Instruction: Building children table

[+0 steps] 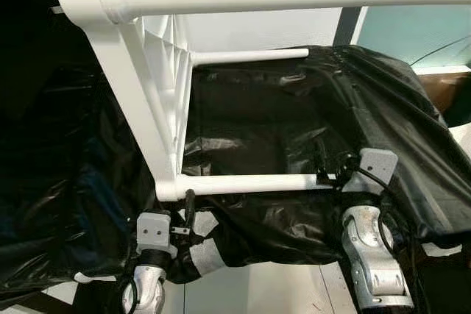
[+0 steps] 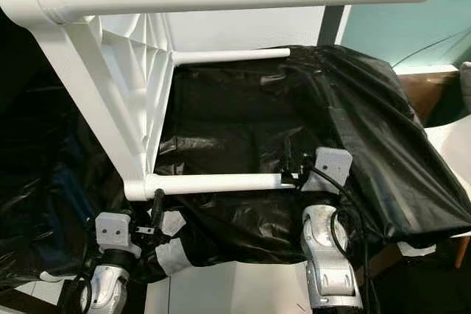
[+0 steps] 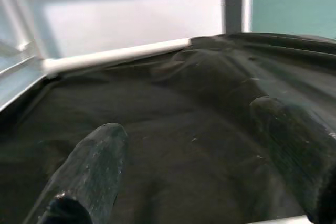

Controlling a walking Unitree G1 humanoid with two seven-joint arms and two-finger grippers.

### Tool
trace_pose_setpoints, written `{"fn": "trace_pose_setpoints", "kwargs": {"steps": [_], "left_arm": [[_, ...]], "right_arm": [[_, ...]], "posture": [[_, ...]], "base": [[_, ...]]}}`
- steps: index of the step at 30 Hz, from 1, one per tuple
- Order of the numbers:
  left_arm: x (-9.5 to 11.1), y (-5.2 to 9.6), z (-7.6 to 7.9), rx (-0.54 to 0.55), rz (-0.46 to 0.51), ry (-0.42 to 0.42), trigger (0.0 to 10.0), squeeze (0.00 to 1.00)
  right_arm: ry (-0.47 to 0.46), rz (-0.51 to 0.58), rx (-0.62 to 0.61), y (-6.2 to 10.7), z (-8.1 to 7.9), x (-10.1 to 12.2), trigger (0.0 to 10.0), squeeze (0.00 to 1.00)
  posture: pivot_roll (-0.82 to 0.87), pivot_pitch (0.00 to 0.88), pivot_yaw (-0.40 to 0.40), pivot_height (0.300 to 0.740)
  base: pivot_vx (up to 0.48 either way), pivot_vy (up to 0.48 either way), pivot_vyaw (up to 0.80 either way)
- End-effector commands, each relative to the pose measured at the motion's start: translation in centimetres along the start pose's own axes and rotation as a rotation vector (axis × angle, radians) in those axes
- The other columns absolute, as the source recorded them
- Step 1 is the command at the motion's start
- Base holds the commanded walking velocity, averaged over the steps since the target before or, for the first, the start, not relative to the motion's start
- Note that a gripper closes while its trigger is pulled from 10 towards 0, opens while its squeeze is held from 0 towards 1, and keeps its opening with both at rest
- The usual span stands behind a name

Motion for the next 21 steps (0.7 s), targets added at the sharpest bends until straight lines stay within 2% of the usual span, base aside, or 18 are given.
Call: {"fn": "trace_pose_setpoints", "kwargs": {"steps": [1, 5, 10, 12, 14, 15, 18, 21], "left_arm": [[0.6, -0.1, 0.6, -0.04, 0.015, 0.008, 10.0, 0.0], [0.6, 1.4, -0.6, 0.005, -0.002, -0.023, 10.0, 0.0], [0.7, 1.7, -0.8, 0.031, 0.002, -0.032, 10.0, 0.0], [1.3, 1.5, -0.9, 0.035, 0.025, -0.042, 10.0, 0.0], [3.1, 0.5, -1.3, 0.045, 0.091, -0.066, 10.0, 0.0], [3.1, 0.5, -1.3, 0.045, 0.091, -0.066, 10.0, 0.0], [5.6, -0.6, -1.8, 0.061, 0.165, -0.079, 10.0, 0.0], [6.6, -1.1, -1.9, 0.069, 0.192, -0.076, 10.0, 0.0]], "right_arm": [[-0.007, 0.004, 0.04, 0.1, -0.7, 0.1, 10.0, 0.0], [0.045, -0.002, 0.13, 0.1, -1.5, 0.0, 10.0, 0.0], [0.035, -0.008, 0.148, 0.0, -1.2, -0.2, 10.0, 0.0], [0.028, -0.01, 0.152, -0.1, -1.2, -0.3, 10.0, 0.0], [0.021, -0.002, 0.177, -0.2, -1.9, -0.2, 10.0, 0.0], [0.021, -0.002, 0.177, -0.2, -1.9, -0.2, 10.0, 0.0], [0.038, 0.016, 0.203, -0.1, -3.1, 0.1, 10.0, 0.0], [0.044, 0.01, 0.2, 0.1, -3.2, -0.2, 10.0, 0.0]], "posture": [[0.07, 0.0, -0.016, 0.74], [0.09, 0.0, -0.029, 0.74], [0.1, 0.0, -0.029, 0.74], [0.1, 0.0, -0.025, 0.74], [0.1, 0.0, -0.022, 0.74], [0.1, 0.0, -0.022, 0.74], [0.11, 0.0, -0.022, 0.74], [0.12, 0.0, -0.021, 0.74]], "base": [[0.0, 0.0, 0.0], [0.0, 0.0, 0.0], [0.0, 0.0, 0.0], [0.0, 0.0, 0.0], [0.0, 0.0, 0.0], [0.0, 0.0, 0.0], [0.0, 0.0, 0.0], [0.0, 0.0, 0.0]]}}
Point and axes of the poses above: a point about 5 cm out from each wrist's last joint towards the gripper, its own y axis pointing back from the gripper into the wrist, its own x axis along the axis of the wrist's last joint, z = x × y, the point moved 6 cm from there along -y, pointing out of the wrist towards the gripper, and after that the axes turned 7 degrees about -y, right-handed, at the moved point
